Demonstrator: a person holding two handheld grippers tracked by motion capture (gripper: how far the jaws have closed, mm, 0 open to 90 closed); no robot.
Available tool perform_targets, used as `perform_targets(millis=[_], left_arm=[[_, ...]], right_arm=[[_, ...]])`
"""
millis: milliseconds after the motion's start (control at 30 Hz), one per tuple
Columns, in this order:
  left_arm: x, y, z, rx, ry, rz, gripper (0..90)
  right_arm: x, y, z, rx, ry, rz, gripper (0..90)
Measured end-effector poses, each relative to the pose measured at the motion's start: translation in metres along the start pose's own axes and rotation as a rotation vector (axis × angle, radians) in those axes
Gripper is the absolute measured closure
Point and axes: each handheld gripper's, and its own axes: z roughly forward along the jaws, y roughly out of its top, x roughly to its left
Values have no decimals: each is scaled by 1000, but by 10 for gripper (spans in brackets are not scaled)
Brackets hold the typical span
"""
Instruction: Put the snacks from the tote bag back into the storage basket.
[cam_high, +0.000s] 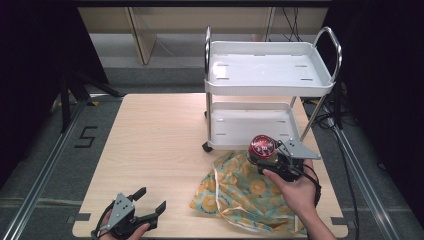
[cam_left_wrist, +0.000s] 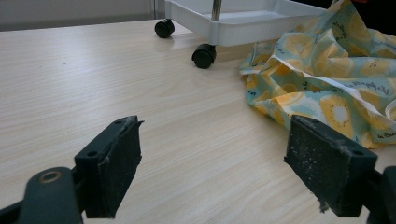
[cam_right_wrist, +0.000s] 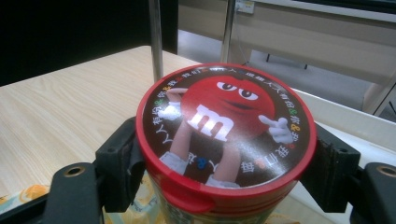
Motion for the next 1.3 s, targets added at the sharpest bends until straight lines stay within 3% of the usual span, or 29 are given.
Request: perform_targets(millis=[133,267,467,500,533,567,600,733,767,900,933,1033,1167,1200,1267,1300], left_arm=[[0,0,0,-1,3,-4,176],[0,0,0,2,4,-4,176],[0,0,-1,3,5,0,176],[0,0,-1,2,4,1,176],[0,0,-1,3,4,2,176],[-1,0,-1,2,7,-5,176],[-1,0,-1,4,7,-4,176],[-1,0,-1,4,6,-2,176],[-1,0,-1,2,6,-4,176],[-1,0,-1,-1,5,-3,175],[-1,0,-1,0,6,-6,176],[-1,0,0,-9,5,-7,176],[-1,0,-1,0,7,-5,176],[-1,0,-1,0,9,-5,176],[-1,0,-1,-1,9,-6,176],[-1,0,-1,-1,9,-6,176]], right_arm=[[1,1,2,-6,-1,6,265],[0,4,3,-8,-21,-20,265],[1,7,5,-3,-6,-10,265],[0,7,5,-8,-22,-22,265],[1,8,5,3,-4,-13,265],[2,8,6,-4,-18,-6,265],[0,8,6,-4,-21,-25,265],[2,8,8,6,-6,-7,265],[1,9,8,3,-10,-26,265],[1,10,10,-3,-13,-23,265],[3,11,11,4,-2,0,265],[2,13,11,5,-7,-33,265],[4,15,13,-11,-25,-18,265],[3,17,13,4,-1,-18,265],[4,17,14,3,-5,-2,265],[2,18,14,-6,-14,-29,264]])
